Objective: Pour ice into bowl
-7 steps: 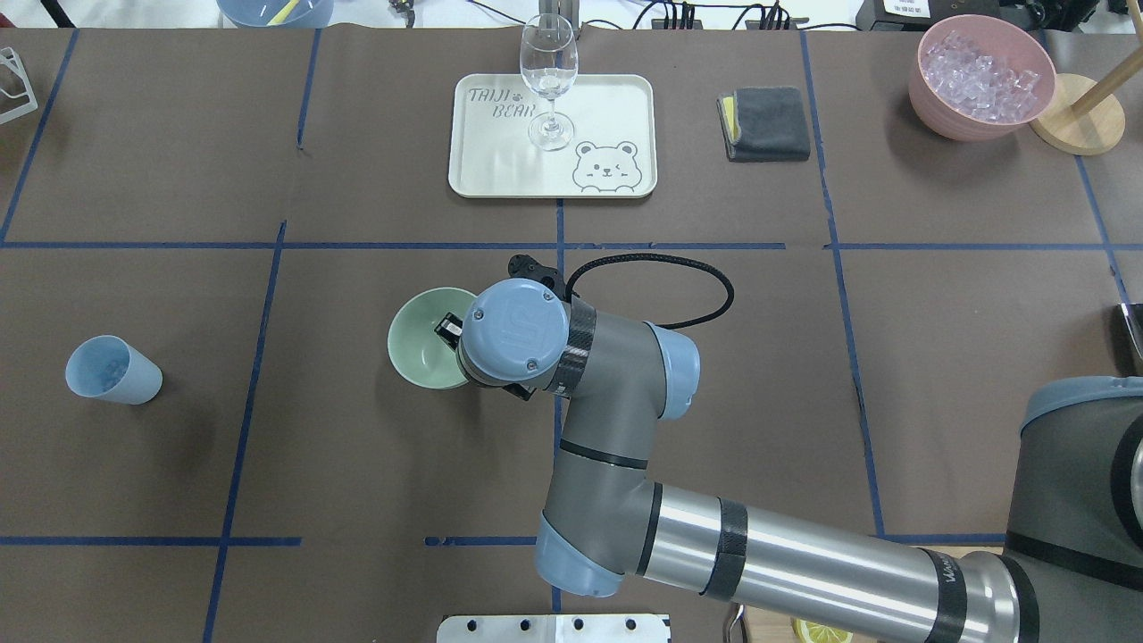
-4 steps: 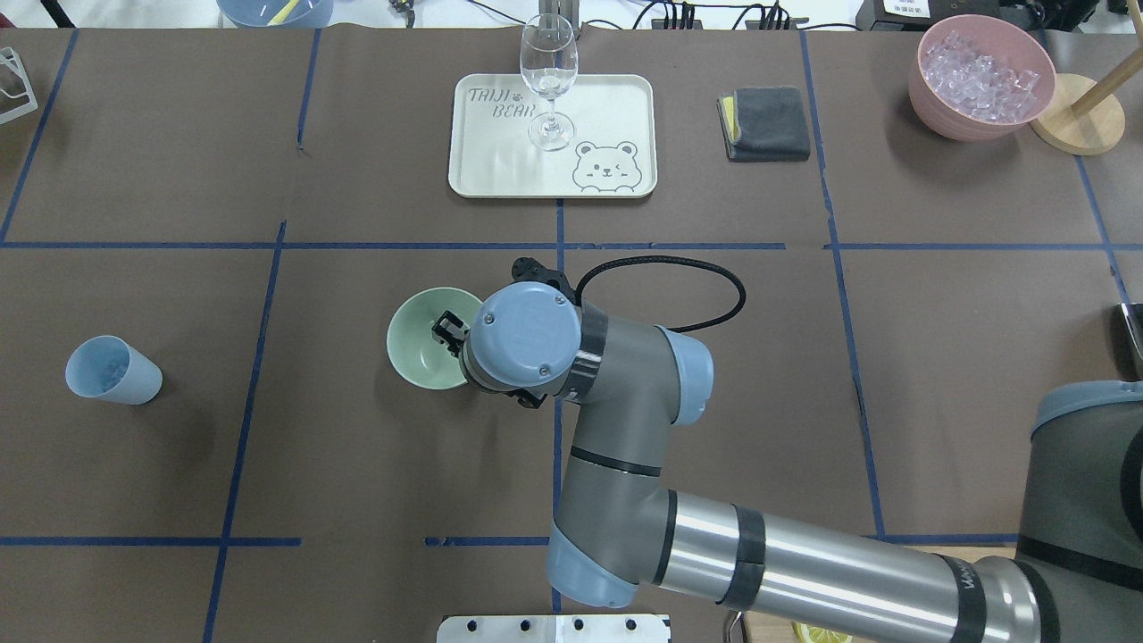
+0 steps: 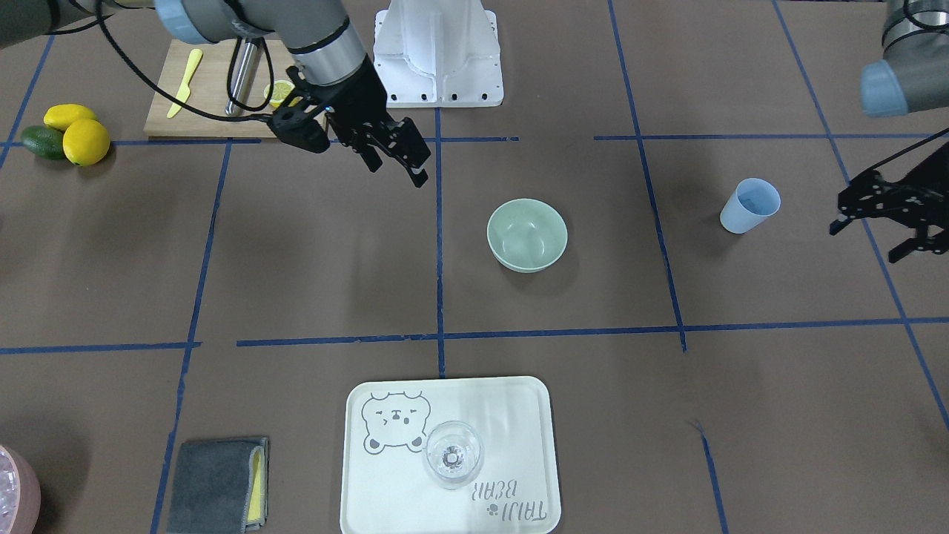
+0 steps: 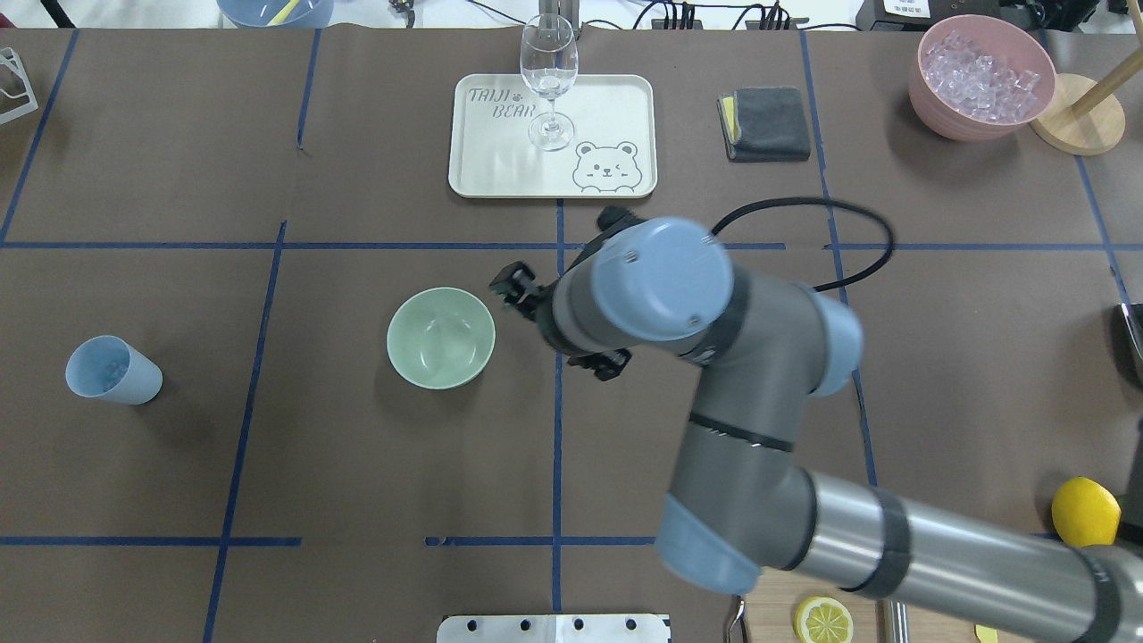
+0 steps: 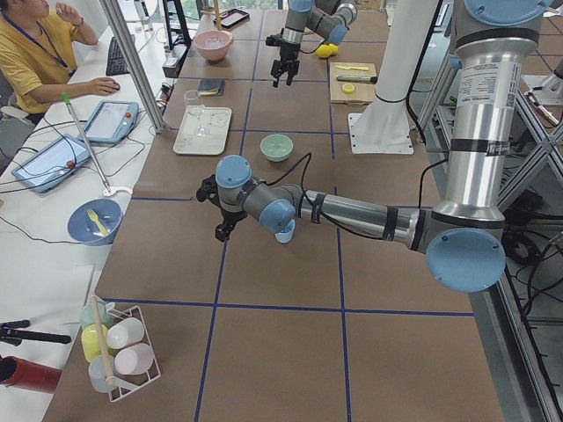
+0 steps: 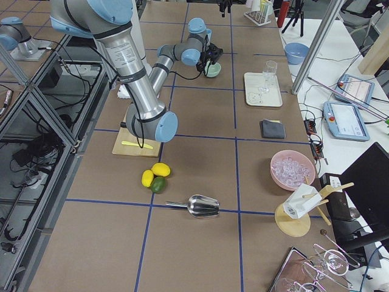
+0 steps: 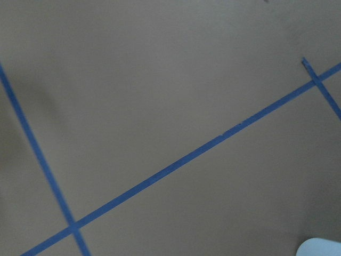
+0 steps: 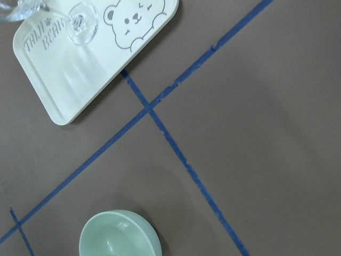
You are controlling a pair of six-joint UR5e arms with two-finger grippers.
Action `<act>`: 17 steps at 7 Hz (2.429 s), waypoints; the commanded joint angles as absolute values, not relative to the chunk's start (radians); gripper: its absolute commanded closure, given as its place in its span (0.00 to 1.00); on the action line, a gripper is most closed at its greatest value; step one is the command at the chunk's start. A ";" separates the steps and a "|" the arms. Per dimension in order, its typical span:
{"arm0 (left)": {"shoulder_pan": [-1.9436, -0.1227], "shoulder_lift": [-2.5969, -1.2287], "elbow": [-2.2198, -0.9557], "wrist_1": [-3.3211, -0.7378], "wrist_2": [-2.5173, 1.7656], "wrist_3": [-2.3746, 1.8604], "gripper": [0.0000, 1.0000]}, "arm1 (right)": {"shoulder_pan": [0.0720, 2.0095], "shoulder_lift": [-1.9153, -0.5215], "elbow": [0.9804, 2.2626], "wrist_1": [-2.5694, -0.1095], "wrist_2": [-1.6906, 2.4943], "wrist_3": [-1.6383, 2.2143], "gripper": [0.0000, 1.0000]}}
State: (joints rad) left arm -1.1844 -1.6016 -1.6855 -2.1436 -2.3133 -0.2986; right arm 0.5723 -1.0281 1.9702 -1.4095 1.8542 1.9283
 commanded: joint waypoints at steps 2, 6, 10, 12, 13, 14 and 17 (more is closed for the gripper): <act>-0.959 -1.329 -1.826 -2.655 -1.879 -0.727 0.00 | 0.597 -1.075 1.996 -1.410 1.864 1.882 0.00; -0.792 -1.135 -1.858 -2.999 -1.567 -0.871 0.00 | 0.592 -1.088 1.990 -1.410 1.850 1.878 0.00; -0.441 -1.092 -1.852 -3.000 -1.022 -0.959 0.01 | 0.586 -1.088 1.991 -1.411 1.818 1.876 0.00; -0.297 -1.091 -1.820 -3.000 -0.814 -1.019 0.01 | 0.588 -1.089 1.991 -1.411 1.815 1.876 0.00; -0.179 -1.091 -1.766 -2.997 -0.679 -1.157 0.01 | 0.586 -1.088 1.991 -1.411 1.815 1.876 0.00; -0.120 -1.091 -1.766 -2.996 -0.598 -1.202 0.01 | 0.587 -1.088 1.994 -1.411 1.815 1.876 0.00; 0.017 -1.100 -1.744 -2.993 -0.428 -1.207 0.01 | 0.589 -1.086 1.999 -1.411 1.815 1.876 0.00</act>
State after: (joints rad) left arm -0.0320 -1.0935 -1.7567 -2.9948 -0.4844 -1.2035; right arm 0.5881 -1.0869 1.9987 -1.4113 1.8147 1.8768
